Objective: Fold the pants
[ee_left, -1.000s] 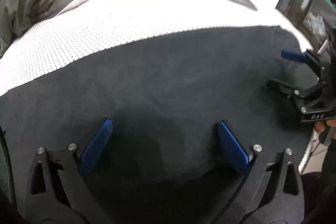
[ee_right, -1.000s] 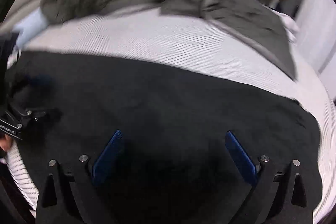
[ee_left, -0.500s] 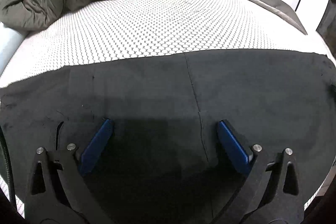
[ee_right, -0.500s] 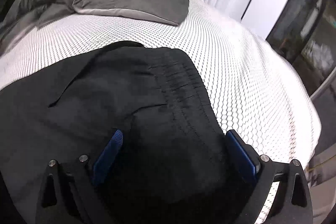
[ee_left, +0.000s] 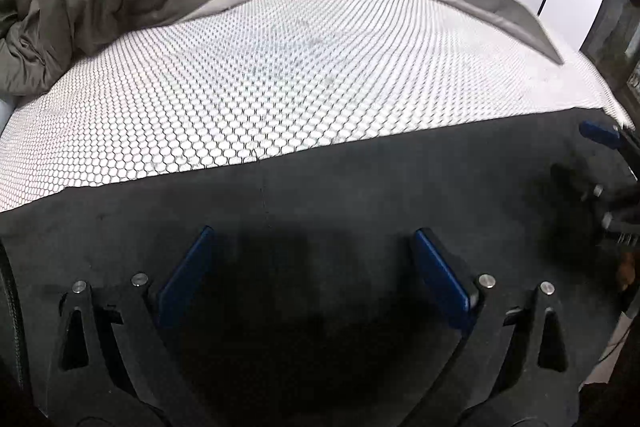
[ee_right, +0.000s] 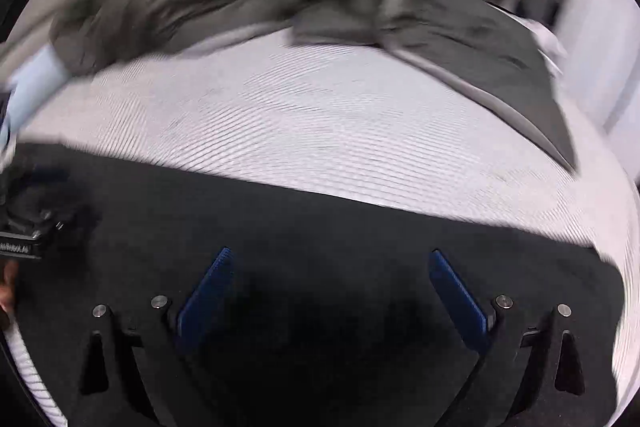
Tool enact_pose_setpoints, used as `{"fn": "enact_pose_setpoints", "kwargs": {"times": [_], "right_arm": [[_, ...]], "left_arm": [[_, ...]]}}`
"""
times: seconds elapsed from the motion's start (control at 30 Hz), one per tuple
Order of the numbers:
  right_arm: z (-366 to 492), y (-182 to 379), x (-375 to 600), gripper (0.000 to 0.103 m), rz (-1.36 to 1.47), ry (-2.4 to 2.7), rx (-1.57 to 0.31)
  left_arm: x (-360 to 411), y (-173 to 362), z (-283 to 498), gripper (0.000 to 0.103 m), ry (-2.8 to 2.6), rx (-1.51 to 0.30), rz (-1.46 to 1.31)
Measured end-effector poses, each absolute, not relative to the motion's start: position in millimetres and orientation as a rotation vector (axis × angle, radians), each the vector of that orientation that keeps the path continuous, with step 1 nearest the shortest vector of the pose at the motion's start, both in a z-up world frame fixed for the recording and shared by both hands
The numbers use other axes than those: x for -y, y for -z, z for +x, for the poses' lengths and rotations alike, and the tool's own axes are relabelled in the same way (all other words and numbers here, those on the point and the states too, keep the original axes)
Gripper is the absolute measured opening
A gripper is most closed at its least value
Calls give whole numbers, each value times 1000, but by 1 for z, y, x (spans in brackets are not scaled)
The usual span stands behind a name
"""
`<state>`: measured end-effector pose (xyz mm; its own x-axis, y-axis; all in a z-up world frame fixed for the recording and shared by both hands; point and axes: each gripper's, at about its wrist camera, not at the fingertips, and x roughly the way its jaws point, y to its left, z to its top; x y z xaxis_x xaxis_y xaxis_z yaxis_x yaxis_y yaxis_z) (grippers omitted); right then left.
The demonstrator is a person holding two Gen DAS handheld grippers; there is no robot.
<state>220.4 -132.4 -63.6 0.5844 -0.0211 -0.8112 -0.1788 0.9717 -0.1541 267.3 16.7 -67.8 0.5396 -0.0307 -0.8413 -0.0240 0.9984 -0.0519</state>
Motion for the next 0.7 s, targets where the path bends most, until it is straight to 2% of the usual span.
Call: {"fn": "enact_pose_setpoints", "kwargs": {"times": [0.13,0.33,0.43,0.7], "right_arm": [[215,91,136,99,-362,-54,-999],[201,76,291,99,-240,426,-995],[184,70,342,99,-79,484,-989],[152,38,292,99,-117,232,-937]], "left_arm": [[-29,80,271,97,2,-1013,-110],[-43,83,267,97,-2,-1002,-126],[-46,84,270,97,-5,-1001,-121],[-31,42,221,96,96,-889,-160]]}}
